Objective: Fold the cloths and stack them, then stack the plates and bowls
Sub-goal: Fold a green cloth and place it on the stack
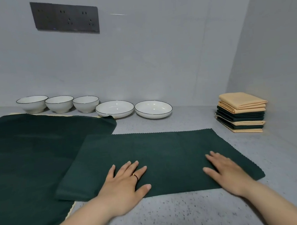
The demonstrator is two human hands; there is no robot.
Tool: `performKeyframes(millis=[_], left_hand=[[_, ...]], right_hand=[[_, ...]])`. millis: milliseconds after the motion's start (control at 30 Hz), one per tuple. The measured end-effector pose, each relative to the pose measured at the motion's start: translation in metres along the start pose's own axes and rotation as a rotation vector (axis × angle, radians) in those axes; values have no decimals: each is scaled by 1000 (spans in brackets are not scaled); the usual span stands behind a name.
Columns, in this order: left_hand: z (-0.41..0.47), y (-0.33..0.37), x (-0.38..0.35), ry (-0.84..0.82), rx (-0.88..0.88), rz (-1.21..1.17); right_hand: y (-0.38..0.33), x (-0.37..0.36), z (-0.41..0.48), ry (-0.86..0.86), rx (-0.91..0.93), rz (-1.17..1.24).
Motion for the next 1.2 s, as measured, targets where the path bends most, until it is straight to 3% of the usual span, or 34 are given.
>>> performKeyframes(millis=[133,233,333,400,500,600,700,900,1000,1033,1100,1200], left_hand=[[-2,-4,0,18,-66,-33],[-5,-3,2,64,-124,-55],[-7,-1,4,85,-182,-86],[-8,0,4,70,-206,-85],[-9,2,4,62,-213,-72],[-8,1,2,96,-216,-51],[-9,3,3,146,-232,-57],[-25,10,10,320,-330,57],[-39,6,18,189,-238,92],[-41,3,16,255,-291,66],[-45,-1,18,145,-285,61],[-40,-7,40,36,-251,7]], right_hand=[[45,9,-16,33,-166,11],[46,16,-22,188,-142,-46],[6,24,-29,257,171,55],[-26,17,-31,178,360,-70],[-56,15,-27,274,506,-242],[-58,1,-18,162,432,-265],[-60,2,-16,198,392,-363],[-48,7,-24,297,390,-309],[-46,6,-41,186,346,-254],[-48,10,-47,187,348,-183],[-48,20,-57,236,369,-106],[-44,37,-59,132,319,67]])
Point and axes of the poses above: each hand's wrist, its own z-axis towards the middle knuckle, its own x-axis out of the back of the hand, y = z × x, the point moved 4 cm from there along z, towards the middle knuckle, and after that the axes turned 10 degrees about x, right-handed, at the moved point
